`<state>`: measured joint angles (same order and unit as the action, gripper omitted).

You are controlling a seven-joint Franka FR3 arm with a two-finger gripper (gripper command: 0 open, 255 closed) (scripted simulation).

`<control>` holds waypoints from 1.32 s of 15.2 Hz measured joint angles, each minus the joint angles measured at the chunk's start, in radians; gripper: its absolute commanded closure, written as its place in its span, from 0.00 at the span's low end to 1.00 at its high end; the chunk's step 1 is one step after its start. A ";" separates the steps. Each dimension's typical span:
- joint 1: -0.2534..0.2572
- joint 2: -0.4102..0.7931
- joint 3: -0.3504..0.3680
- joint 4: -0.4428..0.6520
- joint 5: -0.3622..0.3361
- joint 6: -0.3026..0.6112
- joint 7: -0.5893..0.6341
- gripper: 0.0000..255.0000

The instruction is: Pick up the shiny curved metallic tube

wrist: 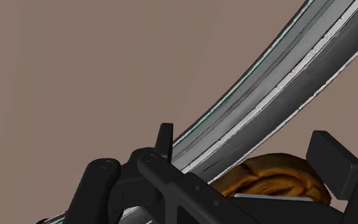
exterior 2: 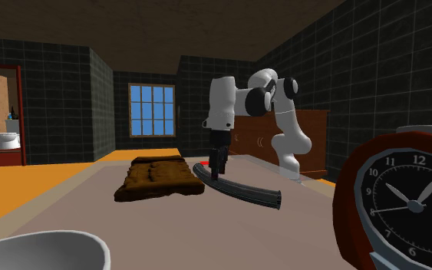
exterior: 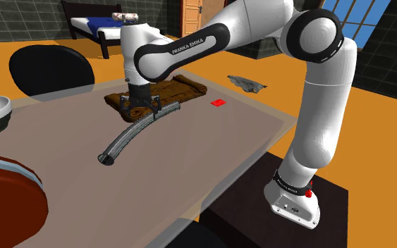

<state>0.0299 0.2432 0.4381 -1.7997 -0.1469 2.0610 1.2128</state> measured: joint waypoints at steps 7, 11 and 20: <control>0.003 0.017 -0.003 -0.024 -0.011 0.041 0.009 1.00; 0.003 0.017 -0.003 -0.024 -0.011 0.041 0.009 1.00; 0.000 -0.002 0.001 0.017 0.002 -0.019 -0.001 1.00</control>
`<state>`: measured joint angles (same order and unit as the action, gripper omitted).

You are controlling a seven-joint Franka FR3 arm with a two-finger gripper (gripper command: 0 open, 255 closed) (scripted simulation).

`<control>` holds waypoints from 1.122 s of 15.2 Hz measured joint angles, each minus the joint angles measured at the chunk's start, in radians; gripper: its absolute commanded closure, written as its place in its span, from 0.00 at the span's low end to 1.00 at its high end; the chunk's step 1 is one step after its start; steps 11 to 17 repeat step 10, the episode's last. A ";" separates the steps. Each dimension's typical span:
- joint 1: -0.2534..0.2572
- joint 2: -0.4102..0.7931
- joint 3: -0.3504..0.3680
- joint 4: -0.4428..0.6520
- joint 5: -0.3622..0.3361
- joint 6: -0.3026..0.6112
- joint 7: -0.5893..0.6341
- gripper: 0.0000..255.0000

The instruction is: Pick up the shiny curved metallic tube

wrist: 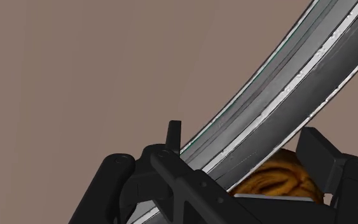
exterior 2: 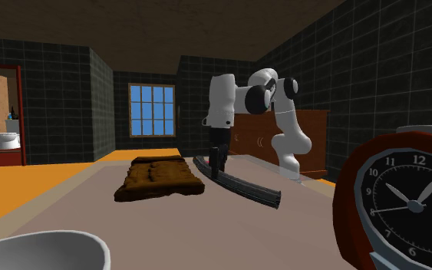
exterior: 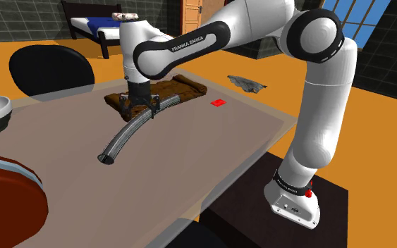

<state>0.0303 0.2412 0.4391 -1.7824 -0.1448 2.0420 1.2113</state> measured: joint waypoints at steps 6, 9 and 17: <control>-0.002 -0.024 0.004 0.053 0.015 -0.074 -0.011 1.00; -0.003 -0.030 0.005 0.082 0.019 -0.109 -0.017 1.00; -0.002 -0.031 0.006 0.089 0.020 -0.116 -0.016 1.00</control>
